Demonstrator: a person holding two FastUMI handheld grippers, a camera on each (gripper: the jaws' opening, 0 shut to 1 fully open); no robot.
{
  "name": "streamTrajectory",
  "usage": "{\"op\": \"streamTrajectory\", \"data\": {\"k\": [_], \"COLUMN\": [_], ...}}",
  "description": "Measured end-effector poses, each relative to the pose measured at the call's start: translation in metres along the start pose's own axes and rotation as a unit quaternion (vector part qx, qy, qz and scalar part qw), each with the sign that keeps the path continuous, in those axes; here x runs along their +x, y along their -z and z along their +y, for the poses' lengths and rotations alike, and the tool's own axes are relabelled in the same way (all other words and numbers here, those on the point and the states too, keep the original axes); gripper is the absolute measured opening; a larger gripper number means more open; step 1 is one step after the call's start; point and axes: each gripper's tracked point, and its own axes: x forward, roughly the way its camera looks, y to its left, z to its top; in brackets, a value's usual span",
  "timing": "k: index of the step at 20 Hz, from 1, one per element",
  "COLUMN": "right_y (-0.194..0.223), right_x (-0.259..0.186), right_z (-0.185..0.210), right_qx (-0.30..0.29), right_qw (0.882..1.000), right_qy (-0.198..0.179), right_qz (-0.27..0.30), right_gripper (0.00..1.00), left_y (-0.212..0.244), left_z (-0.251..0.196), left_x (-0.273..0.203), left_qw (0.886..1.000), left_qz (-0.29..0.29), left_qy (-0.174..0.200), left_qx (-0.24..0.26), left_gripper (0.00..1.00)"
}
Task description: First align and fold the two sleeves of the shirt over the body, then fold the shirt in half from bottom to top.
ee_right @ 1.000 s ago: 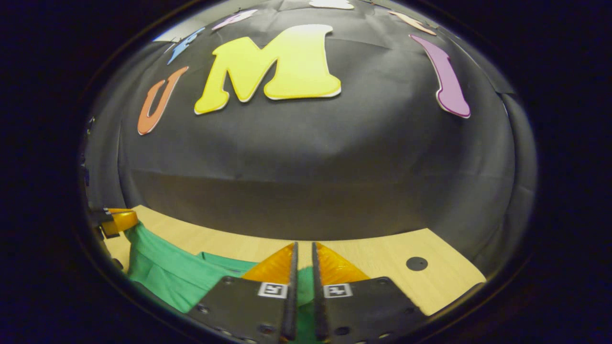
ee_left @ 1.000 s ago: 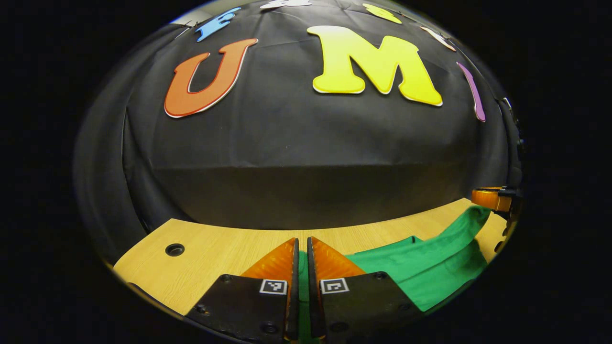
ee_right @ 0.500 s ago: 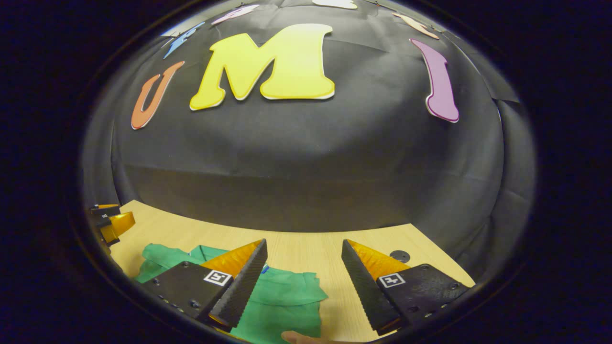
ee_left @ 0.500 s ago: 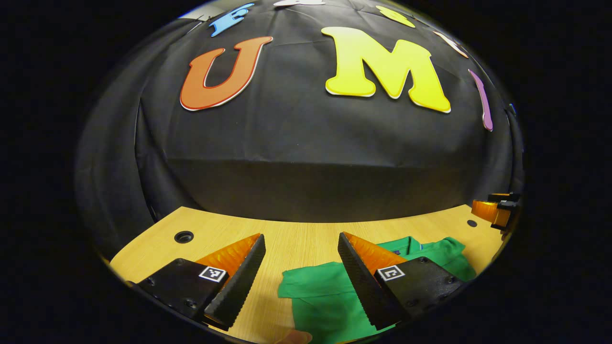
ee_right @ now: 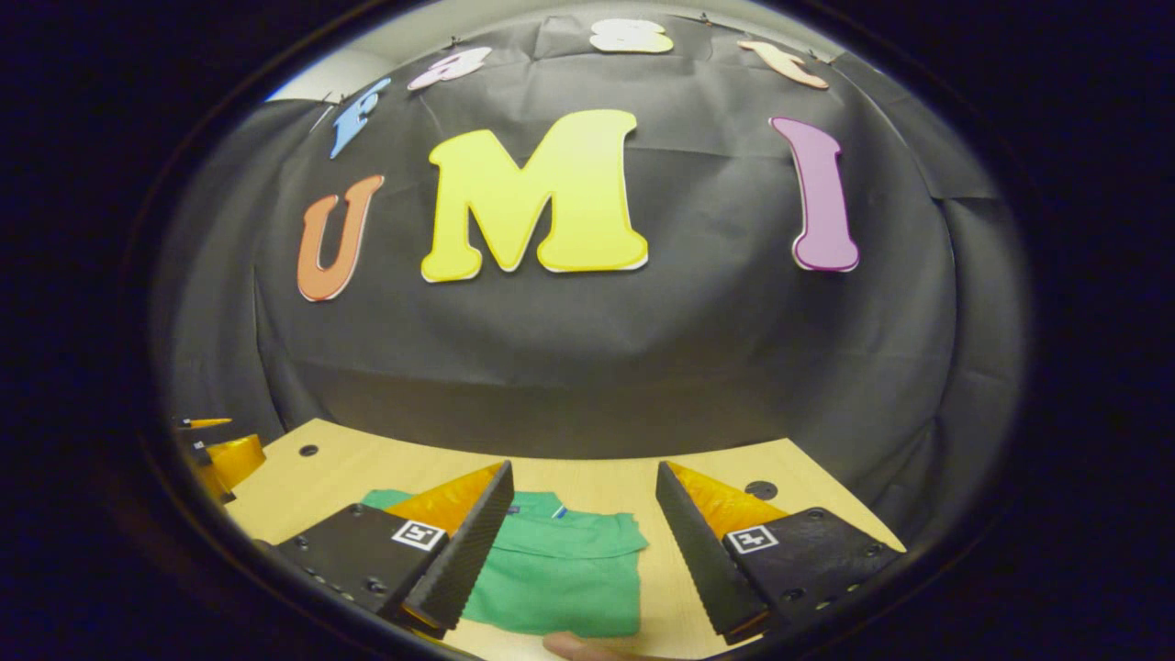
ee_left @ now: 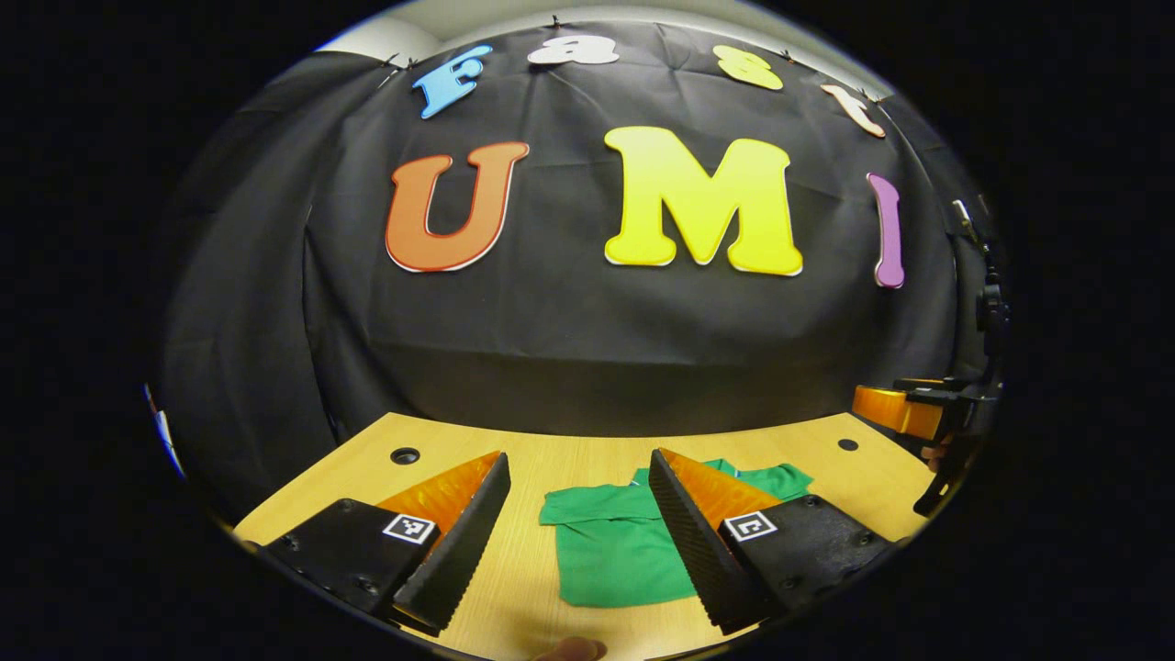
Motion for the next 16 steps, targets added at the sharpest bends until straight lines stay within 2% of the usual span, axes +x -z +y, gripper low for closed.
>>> {"op": "streamTrajectory", "data": {"k": [3, 4, 6, 8, 12, 16], "right_y": [-0.003, 0.001, 0.027, 0.056, 0.077, 0.073], "right_x": [-0.045, -0.060, -0.089, -0.123, -0.202, -0.282], "right_z": [0.003, 0.006, -0.009, -0.016, -0.020, -0.024], "right_qx": [-0.021, -0.025, -0.026, -0.042, -0.059, -0.072], "right_qw": [1.000, 0.999, 0.999, 0.999, 0.998, 0.996], "right_qy": [-0.011, -0.025, -0.006, -0.010, -0.010, -0.005], "right_qz": [-0.006, -0.020, -0.017, -0.001, -0.004, -0.046], "right_gripper": [0.97, 0.94, 0.95, 0.96, 0.95, 0.97], "left_y": [-0.015, -0.016, -0.011, 0.003, 0.029, 0.045], "left_z": [-0.012, -0.015, -0.025, -0.031, -0.044, -0.056], "left_x": [-0.055, -0.073, -0.108, -0.137, -0.189, -0.223], "left_qw": [1.000, 1.000, 1.000, 1.000, 1.000, 1.000], "left_qz": [-0.022, -0.025, -0.027, -0.019, -0.011, -0.016], "left_qy": [-0.008, -0.011, -0.009, -0.009, 0.001, 0.016], "left_qx": [0.007, 0.007, 0.004, 0.003, 0.026, -0.020], "left_gripper": [0.98, 0.98, 0.98, 1.00, 0.98, 0.98]}}
